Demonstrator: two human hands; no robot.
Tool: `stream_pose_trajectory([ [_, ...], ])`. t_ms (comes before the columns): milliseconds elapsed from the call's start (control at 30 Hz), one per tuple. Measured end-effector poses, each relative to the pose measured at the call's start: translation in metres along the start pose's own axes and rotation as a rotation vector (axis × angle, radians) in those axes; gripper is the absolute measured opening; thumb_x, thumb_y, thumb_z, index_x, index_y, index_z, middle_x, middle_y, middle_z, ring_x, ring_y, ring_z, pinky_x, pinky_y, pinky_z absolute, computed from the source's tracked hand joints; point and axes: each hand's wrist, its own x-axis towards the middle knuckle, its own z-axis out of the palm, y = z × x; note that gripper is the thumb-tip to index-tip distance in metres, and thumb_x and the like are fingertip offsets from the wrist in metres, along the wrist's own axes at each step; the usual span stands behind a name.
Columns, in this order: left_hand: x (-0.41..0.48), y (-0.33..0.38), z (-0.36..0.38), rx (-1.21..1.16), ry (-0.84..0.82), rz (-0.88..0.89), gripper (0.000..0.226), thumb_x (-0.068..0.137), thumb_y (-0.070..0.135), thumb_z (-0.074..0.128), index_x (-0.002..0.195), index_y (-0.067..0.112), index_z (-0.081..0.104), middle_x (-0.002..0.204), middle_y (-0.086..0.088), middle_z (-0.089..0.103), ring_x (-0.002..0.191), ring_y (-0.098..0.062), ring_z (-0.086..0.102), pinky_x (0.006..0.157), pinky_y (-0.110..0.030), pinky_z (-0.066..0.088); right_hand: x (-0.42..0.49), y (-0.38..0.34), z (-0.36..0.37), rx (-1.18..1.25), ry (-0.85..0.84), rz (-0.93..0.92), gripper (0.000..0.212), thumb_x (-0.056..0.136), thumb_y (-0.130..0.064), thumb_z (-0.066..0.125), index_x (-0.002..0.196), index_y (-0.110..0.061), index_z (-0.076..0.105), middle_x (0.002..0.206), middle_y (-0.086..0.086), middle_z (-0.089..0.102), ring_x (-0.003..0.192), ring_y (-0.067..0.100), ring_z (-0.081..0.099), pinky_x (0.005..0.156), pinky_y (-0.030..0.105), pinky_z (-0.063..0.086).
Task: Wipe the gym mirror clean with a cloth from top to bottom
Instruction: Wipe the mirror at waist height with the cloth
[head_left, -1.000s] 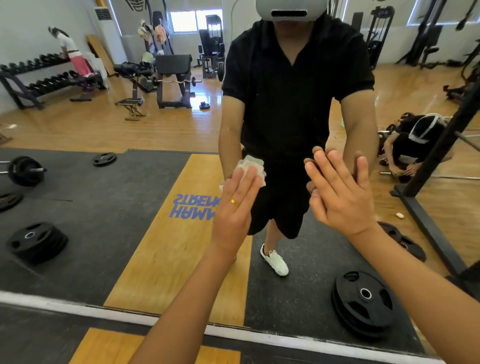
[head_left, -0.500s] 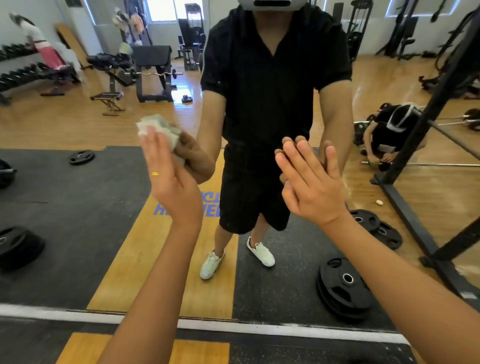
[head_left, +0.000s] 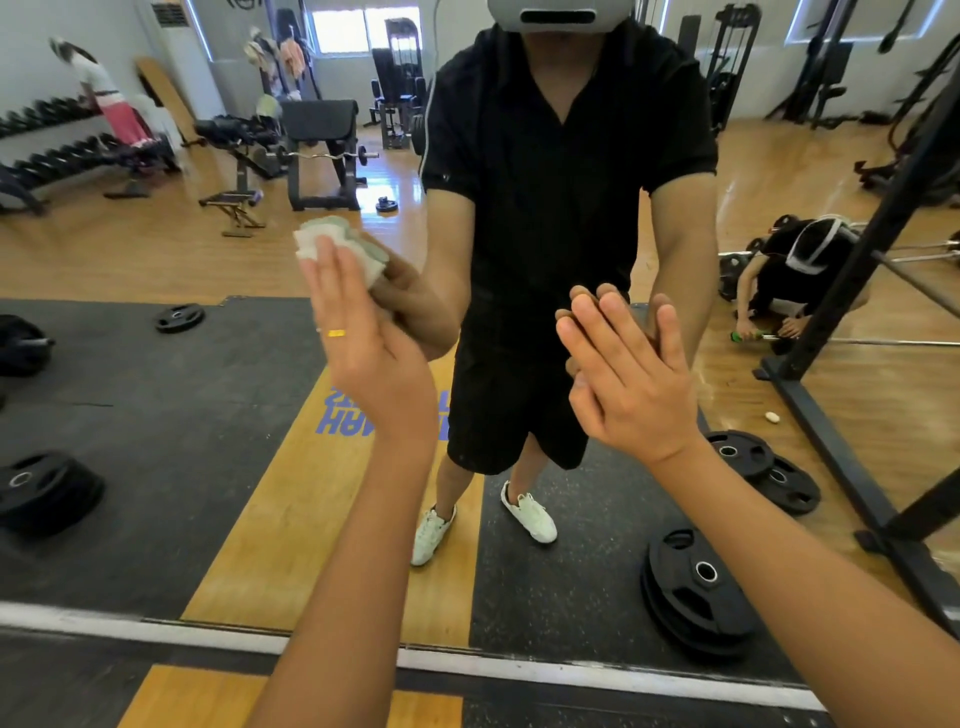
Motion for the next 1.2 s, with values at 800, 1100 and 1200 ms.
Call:
stream_pose_trajectory([
  [800,0.027,0.038,0.017,-0.102,-0.279,0.39,0.032,0.103,-0.011,0.05,0.134,-0.012,0.058,0.142,-0.024,0.057,0.141,-0.041,0.04,0.117,-0.055,0.04,0.001,0.0,-0.003,0.016,-0.01,-0.004,0.059,0.099,-0.022,0.046,0.157,-0.012,0.042,0.163,0.008,0.034,0.157,0.023,0.02,0.126,0.053,0.01],
  [1100,-0.074,-0.058,-0.052,0.114,-0.539,0.319,0.058,0.103,-0.013,0.037,0.156,0.008,0.03,0.167,0.002,0.024,0.158,-0.024,0.015,0.126,-0.051,0.024,0.0,-0.001,-0.001,0.021,-0.01,0.01,0.06,0.099,-0.021,0.047,0.157,-0.012,0.041,0.163,0.008,0.036,0.157,0.023,0.022,0.127,0.053,0.011],
  [1200,-0.065,-0.073,-0.061,0.139,-0.54,0.347,0.054,0.1,-0.017,0.04,0.15,0.002,0.041,0.16,-0.008,0.035,0.155,-0.031,0.021,0.128,-0.041,0.018,0.0,0.0,-0.001,0.001,-0.008,0.009,0.06,0.098,-0.021,0.046,0.157,-0.012,0.041,0.162,0.009,0.036,0.157,0.023,0.022,0.127,0.052,0.009],
])
